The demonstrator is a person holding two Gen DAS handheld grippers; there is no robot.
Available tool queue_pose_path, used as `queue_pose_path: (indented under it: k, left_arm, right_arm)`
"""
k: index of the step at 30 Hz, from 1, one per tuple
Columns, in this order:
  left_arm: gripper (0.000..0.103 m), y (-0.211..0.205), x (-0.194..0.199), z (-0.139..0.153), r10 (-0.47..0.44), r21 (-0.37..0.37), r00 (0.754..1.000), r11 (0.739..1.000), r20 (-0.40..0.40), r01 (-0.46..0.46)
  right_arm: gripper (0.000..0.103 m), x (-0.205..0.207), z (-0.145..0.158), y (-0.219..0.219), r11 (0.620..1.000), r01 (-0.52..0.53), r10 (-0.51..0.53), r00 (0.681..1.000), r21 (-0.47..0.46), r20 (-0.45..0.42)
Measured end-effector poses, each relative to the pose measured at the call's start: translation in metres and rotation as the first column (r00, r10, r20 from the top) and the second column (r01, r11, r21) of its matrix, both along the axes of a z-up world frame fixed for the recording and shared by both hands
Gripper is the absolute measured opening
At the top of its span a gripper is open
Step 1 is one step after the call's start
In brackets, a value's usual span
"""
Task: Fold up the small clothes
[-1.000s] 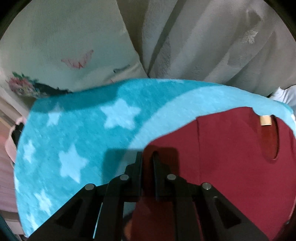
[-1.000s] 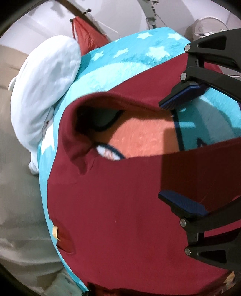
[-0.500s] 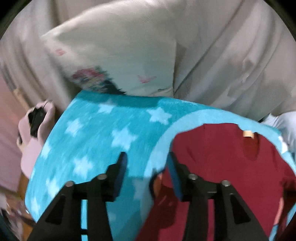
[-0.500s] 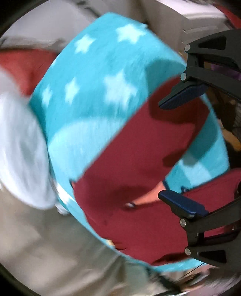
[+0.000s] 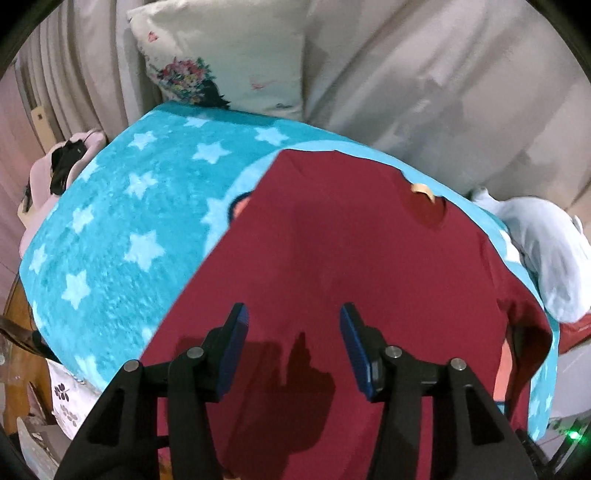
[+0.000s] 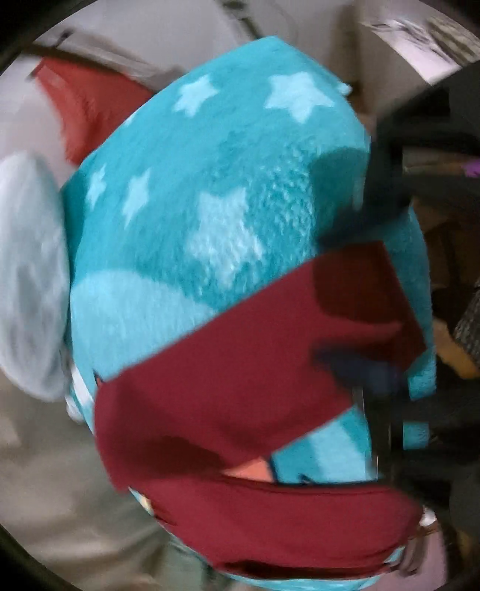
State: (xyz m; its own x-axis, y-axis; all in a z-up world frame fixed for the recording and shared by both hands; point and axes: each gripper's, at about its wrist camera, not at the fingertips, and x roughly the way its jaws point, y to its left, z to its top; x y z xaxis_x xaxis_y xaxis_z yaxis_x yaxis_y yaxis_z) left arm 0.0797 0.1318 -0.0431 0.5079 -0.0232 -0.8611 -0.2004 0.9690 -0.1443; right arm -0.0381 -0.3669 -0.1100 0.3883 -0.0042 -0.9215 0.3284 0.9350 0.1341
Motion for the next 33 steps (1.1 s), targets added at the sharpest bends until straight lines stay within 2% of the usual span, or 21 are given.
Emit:
queue_pose_path:
  k: [1,2,4,6,10,12,14,16,18,20,22,25,28,33]
  left_arm:
    - [0.050,-0.005,-0.004,0.003,-0.002,0.001,1.000,1.000,0.008,0.002]
    - [0.050,-0.008,-0.007,0.005,-0.001,-0.004,1.000,1.000,0.016,0.001]
    - [0.050,-0.010,-0.012,0.011,0.006,-0.022,1.000,1.000,0.030,-0.005]
    - [0.050,-0.009,-0.016,0.015,0.017,-0.037,0.999,0.999,0.044,-0.016]
    - [0.050,-0.004,-0.029,0.019,0.049,-0.053,0.997,0.998,0.052,-0.046]
    - [0.050,0.003,-0.037,0.021,0.072,-0.062,0.996,0.996,0.051,-0.069]
    - [0.050,0.013,-0.049,0.023,0.109,-0.069,0.992,0.992,0.056,-0.105]
    - [0.051,0.025,-0.063,0.023,0.151,-0.063,0.987,0.987,0.055,-0.148]
    - [0.051,0.038,-0.078,0.021,0.201,-0.055,0.979,0.979,0.040,-0.198]
    - [0.051,0.051,-0.091,0.017,0.247,-0.054,0.969,0.968,0.021,-0.245]
    - [0.051,0.066,-0.108,0.014,0.304,-0.065,0.953,0.951,0.011,-0.303]
    - [0.051,0.088,-0.134,0.010,0.368,-0.081,0.930,0.927,0.015,-0.365]
    - [0.051,0.113,-0.154,0.006,0.414,-0.064,0.910,0.909,0.022,-0.412]
    - [0.051,0.160,-0.174,-0.001,0.476,-0.070,0.879,0.878,0.020,-0.474]
  right_arm:
    - [0.019,0.000,0.003,-0.007,0.999,-0.009,0.009,1.000,0.042,0.012]
    - [0.005,0.000,0.007,-0.017,0.997,-0.004,0.003,1.000,0.073,0.021]
    - [0.005,0.004,0.024,-0.045,0.995,0.022,-0.028,0.998,0.100,0.063]
    - [0.005,0.012,0.052,-0.084,0.996,0.074,-0.080,0.989,0.047,0.123]
    - [0.005,0.028,0.103,-0.158,0.981,0.195,-0.192,0.955,0.012,0.227]
    - [0.004,0.043,0.115,-0.181,0.977,0.208,-0.213,0.948,0.046,0.238]
    - [0.004,0.058,0.123,-0.183,0.979,0.199,-0.203,0.952,0.044,0.230]
    - [0.004,0.079,0.130,-0.169,0.987,0.151,-0.161,0.961,0.061,0.227]
    - [0.004,0.094,0.135,-0.145,0.989,0.068,-0.098,0.968,0.135,0.230]
    - [0.004,0.112,0.136,-0.121,0.980,-0.014,-0.032,0.972,0.197,0.231]
    - [0.004,0.135,0.134,-0.077,0.959,-0.124,0.066,0.972,0.255,0.227]
    - [0.004,0.168,0.129,-0.010,0.925,-0.261,0.206,0.956,0.276,0.211]
    - [0.004,0.199,0.120,0.056,0.888,-0.352,0.301,0.931,0.295,0.205]
    - [0.004,0.247,0.101,0.163,0.828,-0.454,0.411,0.891,0.331,0.192]
